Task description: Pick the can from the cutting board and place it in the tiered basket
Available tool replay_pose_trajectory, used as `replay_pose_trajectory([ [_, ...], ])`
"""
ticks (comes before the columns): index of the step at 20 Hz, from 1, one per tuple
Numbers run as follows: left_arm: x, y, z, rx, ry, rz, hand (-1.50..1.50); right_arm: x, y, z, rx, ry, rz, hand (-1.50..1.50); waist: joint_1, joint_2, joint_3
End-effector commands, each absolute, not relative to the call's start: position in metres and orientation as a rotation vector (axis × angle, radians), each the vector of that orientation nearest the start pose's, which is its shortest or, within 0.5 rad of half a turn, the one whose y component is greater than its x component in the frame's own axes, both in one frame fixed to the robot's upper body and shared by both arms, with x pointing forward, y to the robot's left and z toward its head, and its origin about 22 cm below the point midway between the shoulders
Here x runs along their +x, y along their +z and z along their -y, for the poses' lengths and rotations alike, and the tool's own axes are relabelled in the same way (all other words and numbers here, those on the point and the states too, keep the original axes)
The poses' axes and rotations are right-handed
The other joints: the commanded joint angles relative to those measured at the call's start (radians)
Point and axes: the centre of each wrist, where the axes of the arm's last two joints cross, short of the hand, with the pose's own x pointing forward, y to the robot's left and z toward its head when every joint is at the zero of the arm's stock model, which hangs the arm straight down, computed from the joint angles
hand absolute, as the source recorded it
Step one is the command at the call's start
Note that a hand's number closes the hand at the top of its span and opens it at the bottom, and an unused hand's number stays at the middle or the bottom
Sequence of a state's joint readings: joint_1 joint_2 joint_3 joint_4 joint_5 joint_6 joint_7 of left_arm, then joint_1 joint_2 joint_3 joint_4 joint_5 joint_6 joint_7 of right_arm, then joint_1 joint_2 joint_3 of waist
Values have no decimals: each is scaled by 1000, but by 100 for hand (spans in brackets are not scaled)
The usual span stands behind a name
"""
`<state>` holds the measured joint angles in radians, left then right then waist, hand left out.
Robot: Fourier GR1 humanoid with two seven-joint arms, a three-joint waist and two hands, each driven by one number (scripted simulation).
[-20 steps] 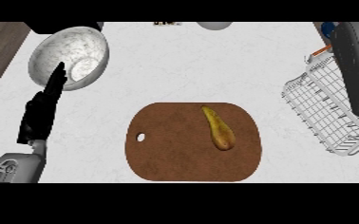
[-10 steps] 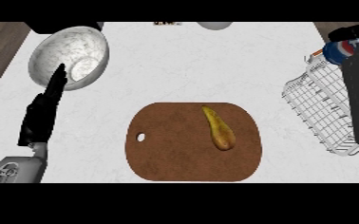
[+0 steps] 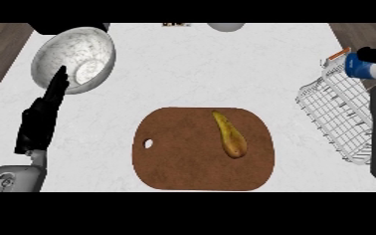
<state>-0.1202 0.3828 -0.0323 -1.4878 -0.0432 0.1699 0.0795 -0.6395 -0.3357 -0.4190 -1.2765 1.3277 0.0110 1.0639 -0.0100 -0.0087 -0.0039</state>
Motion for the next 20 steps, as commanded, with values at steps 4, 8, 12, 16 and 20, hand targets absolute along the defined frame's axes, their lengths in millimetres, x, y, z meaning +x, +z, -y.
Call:
replay_pose_trajectory([
  [4,281,42,-293,448,-204,1544,0,337,133,318,-1536,-340,668,-150,2,8,4],
  [8,270,23,-296,427,-213,1540,0,329,167,322,-1631,-393,736,-150,7,7,3],
  [12,278,17,-308,454,-209,1511,0,306,217,306,-1688,-499,809,-150,-10,3,1],
  [16,281,49,-307,437,-225,1546,0,281,222,307,-1669,-595,718,-150,-3,1,2],
  [20,270,29,-313,469,-204,1508,0,229,218,301,-1571,-693,742,-150,-23,-4,2],
])
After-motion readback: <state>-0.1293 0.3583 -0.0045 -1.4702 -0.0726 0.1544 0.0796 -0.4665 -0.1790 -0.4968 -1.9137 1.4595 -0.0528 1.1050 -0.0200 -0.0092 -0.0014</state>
